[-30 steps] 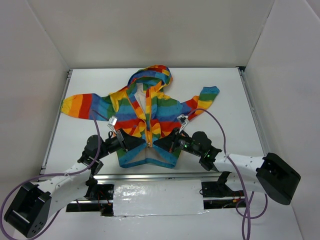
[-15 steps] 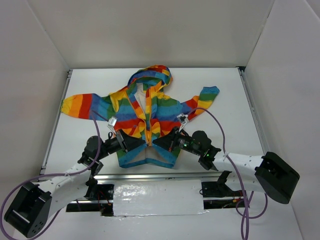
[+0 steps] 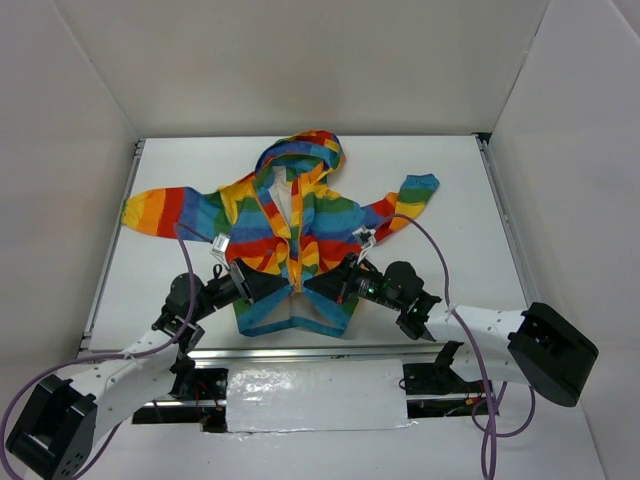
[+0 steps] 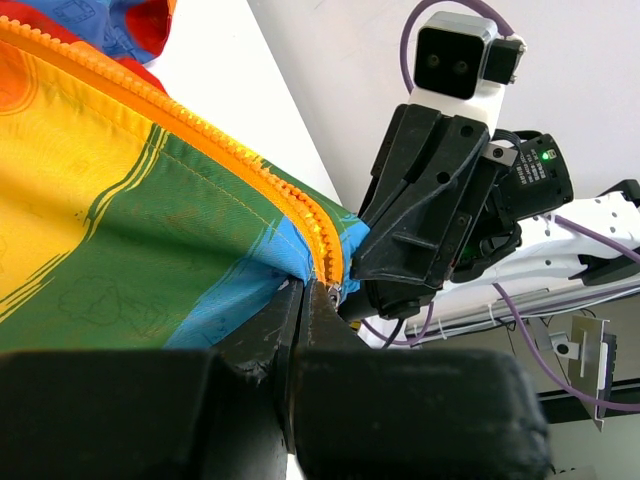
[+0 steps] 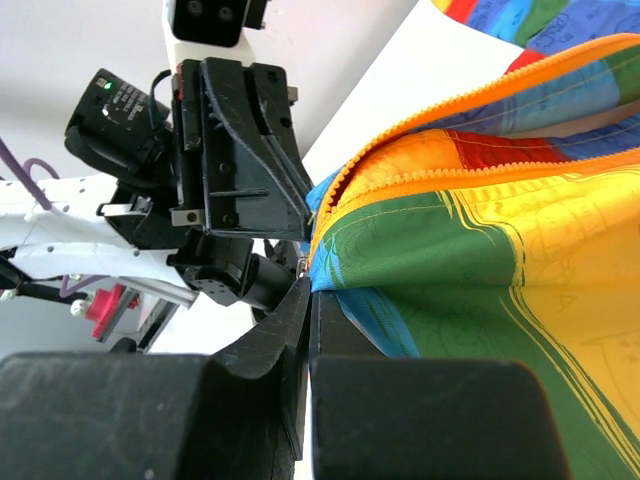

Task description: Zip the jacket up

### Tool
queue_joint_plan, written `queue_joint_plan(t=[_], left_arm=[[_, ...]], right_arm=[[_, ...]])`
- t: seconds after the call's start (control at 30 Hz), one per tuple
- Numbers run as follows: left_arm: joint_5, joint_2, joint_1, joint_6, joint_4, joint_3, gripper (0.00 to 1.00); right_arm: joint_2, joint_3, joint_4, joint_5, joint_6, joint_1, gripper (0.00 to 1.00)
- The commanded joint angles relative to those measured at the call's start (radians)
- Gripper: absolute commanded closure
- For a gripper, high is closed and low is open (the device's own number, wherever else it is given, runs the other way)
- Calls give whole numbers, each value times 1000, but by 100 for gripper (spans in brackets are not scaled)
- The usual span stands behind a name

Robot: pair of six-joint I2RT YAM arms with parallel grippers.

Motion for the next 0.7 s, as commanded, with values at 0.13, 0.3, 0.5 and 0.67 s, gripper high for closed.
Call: queue_joint_plan(t=[0.13,0.3,0.5,0.67], left_arm=[[-5,1,-6,-5,58,29,100],[9,-1,-6,-11,75,32,100],[13,-1,-6,-23,94,22,100],[12,-13,-6,-23,89,25,100]], right_arm=[[-2,-10,111,-27,-19,-5,100],[4,-16,117,-18,-8,-6,100],[14,-2,103,-15,-10,-10,100],[23,-5,109,-19,-8,-13,100]])
